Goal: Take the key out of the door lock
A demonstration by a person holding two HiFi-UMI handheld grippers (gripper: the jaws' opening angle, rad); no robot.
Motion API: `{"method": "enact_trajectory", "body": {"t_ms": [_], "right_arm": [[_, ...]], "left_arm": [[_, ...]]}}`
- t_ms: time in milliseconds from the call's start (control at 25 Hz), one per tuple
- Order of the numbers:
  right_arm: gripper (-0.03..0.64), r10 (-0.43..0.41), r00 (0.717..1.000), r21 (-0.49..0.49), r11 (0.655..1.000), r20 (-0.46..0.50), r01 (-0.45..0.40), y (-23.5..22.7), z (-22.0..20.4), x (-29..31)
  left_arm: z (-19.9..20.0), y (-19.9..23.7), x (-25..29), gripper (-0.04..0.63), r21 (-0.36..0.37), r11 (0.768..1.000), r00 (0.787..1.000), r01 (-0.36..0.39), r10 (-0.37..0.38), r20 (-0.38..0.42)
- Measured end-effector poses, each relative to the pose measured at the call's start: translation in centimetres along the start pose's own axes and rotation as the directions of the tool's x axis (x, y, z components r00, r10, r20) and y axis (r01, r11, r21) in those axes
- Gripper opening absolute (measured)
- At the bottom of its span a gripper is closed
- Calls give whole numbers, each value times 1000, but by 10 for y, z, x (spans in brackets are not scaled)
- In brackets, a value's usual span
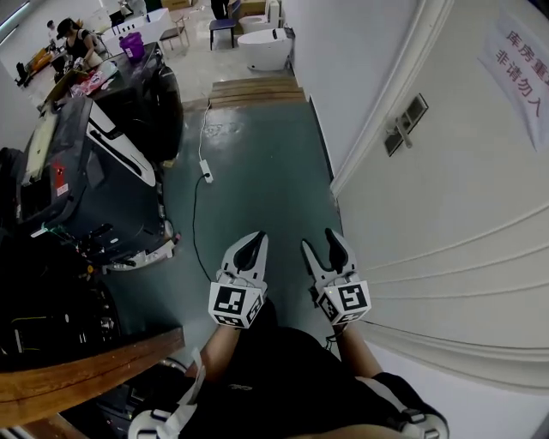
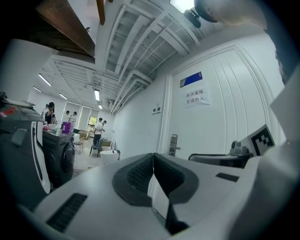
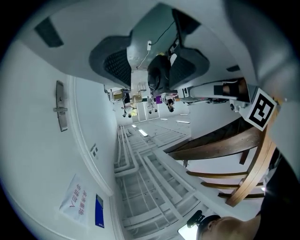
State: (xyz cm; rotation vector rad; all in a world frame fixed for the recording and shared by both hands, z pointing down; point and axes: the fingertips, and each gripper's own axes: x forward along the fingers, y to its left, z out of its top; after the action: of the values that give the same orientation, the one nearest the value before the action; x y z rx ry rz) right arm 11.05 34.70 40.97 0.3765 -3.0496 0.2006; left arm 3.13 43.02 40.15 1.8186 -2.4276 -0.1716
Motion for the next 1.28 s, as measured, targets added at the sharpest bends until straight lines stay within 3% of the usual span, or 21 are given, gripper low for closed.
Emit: {"method": "enact_trajectory", "body": {"t_ms": [640, 1040, 1280], "right_arm": [[252, -8, 1000, 12, 1000, 2, 8, -23, 25, 173], [250, -56, 998, 33, 998, -23, 56, -64, 19, 207], [250, -32, 999, 60, 998, -6, 33, -112, 23, 252]], "left_arm": [[28, 137, 108, 23, -24, 998, 998, 53, -54, -28], [9, 156, 145, 23, -56, 997, 994, 59, -64, -87], [7, 164, 211, 23, -37, 996, 993, 81, -84, -86]]}}
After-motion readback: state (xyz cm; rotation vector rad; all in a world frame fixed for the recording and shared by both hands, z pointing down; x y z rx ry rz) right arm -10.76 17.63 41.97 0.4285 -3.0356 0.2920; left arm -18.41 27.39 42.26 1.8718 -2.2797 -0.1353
